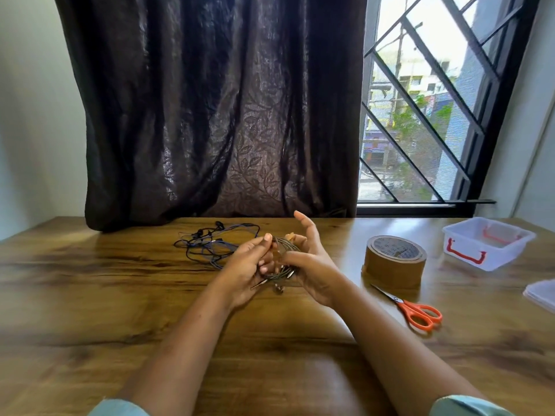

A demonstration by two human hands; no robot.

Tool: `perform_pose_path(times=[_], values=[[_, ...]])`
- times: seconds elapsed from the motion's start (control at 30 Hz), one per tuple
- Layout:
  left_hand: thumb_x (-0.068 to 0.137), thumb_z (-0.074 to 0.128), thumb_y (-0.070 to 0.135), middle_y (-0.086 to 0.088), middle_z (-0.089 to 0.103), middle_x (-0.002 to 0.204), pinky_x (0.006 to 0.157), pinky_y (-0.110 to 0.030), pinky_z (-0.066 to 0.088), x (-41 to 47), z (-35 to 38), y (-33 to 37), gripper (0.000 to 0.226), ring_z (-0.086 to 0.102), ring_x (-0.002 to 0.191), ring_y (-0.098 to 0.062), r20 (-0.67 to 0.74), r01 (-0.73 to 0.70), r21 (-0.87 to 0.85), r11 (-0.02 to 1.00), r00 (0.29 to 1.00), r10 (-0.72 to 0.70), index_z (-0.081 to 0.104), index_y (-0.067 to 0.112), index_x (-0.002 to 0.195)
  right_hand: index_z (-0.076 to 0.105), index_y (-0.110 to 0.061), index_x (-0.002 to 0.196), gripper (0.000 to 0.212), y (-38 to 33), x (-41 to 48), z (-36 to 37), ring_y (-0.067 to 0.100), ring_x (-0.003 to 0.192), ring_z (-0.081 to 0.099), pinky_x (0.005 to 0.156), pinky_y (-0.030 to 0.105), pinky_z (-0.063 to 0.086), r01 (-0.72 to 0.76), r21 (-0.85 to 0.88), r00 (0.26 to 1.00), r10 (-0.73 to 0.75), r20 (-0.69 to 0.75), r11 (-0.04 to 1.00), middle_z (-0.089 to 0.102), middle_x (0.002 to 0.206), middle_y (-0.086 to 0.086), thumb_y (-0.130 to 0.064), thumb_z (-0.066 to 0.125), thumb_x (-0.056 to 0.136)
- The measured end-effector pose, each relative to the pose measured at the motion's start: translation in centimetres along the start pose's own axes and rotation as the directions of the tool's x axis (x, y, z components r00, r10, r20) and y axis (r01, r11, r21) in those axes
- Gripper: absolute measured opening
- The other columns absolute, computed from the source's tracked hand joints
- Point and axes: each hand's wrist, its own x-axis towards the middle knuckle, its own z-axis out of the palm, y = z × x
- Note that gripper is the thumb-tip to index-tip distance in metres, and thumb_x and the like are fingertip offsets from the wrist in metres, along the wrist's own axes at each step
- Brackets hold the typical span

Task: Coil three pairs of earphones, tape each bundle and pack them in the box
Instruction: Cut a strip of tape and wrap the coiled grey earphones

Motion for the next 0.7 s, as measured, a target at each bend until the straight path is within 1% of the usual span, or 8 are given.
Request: perform_pose_path(times=[0.03, 0.1, 0.17, 0.23, 0.33, 0.47, 0.6, 0.7], values=[[0.101, 0.038, 0.023, 0.009, 0.038, 0.044, 0.036, -0.012, 0.033, -0.2, 0.0, 0.1, 0.028, 0.033, 0.035, -0.001, 0.017, 0.007, 0.051, 0.999, 1.0, -0.008, 0.054, 0.009, 0.082, 0.037, -0.05, 0.131, 0.09, 0.2, 0.1, 0.2, 0.024, 0.087, 0.062, 0.072, 0.038, 0.056, 0.006, -0.035, 1.0, -0.007, -0.015, 0.999, 0.04, 0.126, 0.014, 0.004, 0.07, 0.066], [0.101, 0.038, 0.021, 0.012, 0.049, 0.047, 0.039, -0.009, 0.033, -0.5, 0.1, 0.1, 0.026, 0.041, 0.036, 0.002, 0.012, -0.011, 0.187, 0.982, 1.0, 0.009, 0.058, 0.009, 0.088, 0.038, -0.049, 0.13, 0.094, 0.4, 0.1, 0.2, 0.023, 0.09, 0.059, 0.074, 0.035, 0.054, 0.028, -0.053, 0.998, -0.03, -0.053, 0.998, 0.042, 0.124, 0.015, 0.004, 0.075, 0.063], [0.101, 0.038, 0.023, 0.009, 0.055, 0.061, 0.049, -0.01, 0.038, -0.5, 0.1, -0.1, 0.026, 0.048, 0.052, 0.002, -0.004, -0.058, 0.31, 0.949, 0.998, 0.062, 0.057, 0.012, 0.086, 0.034, -0.045, 0.137, 0.096, 0.3, 0.2, -0.1, 0.019, 0.088, 0.06, 0.073, 0.032, 0.054, 0.03, -0.019, 0.997, -0.032, -0.068, 0.999, 0.043, 0.119, 0.013, 0.011, 0.074, 0.069], [0.1, 0.038, 0.029, 0.001, 0.055, 0.077, 0.062, -0.016, 0.041, -0.3, -0.1, -0.4, 0.03, 0.051, 0.072, -0.007, -0.017, -0.121, 0.471, 0.874, 0.989, 0.147, 0.054, 0.007, 0.088, 0.03, -0.041, 0.142, 0.095, 0.2, 0.2, -0.3, 0.017, 0.085, 0.062, 0.071, 0.029, 0.054, 0.015, 0.022, 0.999, -0.014, -0.045, 1.0, 0.045, 0.117, 0.01, 0.015, 0.067, 0.075], [0.1, 0.038, 0.033, -0.002, 0.055, 0.082, 0.067, -0.017, 0.043, -0.2, -0.3, -0.9, 0.034, 0.052, 0.078, -0.012, -0.006, -0.198, 0.56, 0.804, 0.97, 0.242, 0.053, 0.002, 0.094, 0.027, -0.034, 0.146, 0.088, -0.1, 0.2, -0.1, 0.014, 0.077, 0.063, 0.069, 0.024, 0.054, 0.001, 0.074, 1.0, -0.001, -0.006, 0.997, 0.048, 0.114, 0.01, 0.017, 0.058, 0.08], [0.1, 0.038, 0.032, 0.001, 0.051, 0.069, 0.056, -0.017, 0.038, 0.0, -0.1, -1.2, 0.029, 0.044, 0.06, -0.009, 0.004, -0.169, 0.506, 0.846, 0.981, 0.194, 0.055, 0.017, 0.083, 0.025, -0.026, 0.147, 0.083, -0.6, -0.1, 0.1, 0.013, 0.065, 0.059, 0.058, 0.024, 0.055, 0.007, 0.153, 1.0, -0.003, -0.027, 0.988, 0.048, 0.099, 0.008, 0.019, 0.051, 0.082], [0.1, 0.04, 0.028, 0.005, 0.065, 0.072, 0.065, -0.019, 0.048, -0.1, 0.5, -0.9, 0.023, 0.063, 0.064, -0.003, -0.023, -0.066, 0.254, 0.965, 0.997, 0.074, 0.059, 0.017, 0.094, 0.022, -0.025, 0.149, 0.086, -0.7, -0.2, 0.2, 0.012, 0.058, 0.056, 0.048, 0.021, 0.049, 0.01, 0.148, 0.999, -0.005, -0.036, 0.989, 0.05, 0.093, 0.008, 0.018, 0.054, 0.082], [0.1, 0.041, 0.027, 0.007, 0.068, 0.068, 0.064, -0.02, 0.049, -0.2, 0.7, -0.9, 0.022, 0.064, 0.062, -0.004, -0.005, -0.016, 0.164, 0.986, 1.0, 0.017, 0.059, 0.015, 0.102, 0.022, -0.024, 0.149, 0.085, -0.7, -0.2, 0.3, 0.01, 0.056, 0.053, 0.046, 0.017, 0.046, 0.005, 0.137, 1.0, -0.001, -0.03, 0.991, 0.051, 0.093, 0.007, 0.017, 0.056, 0.082]])
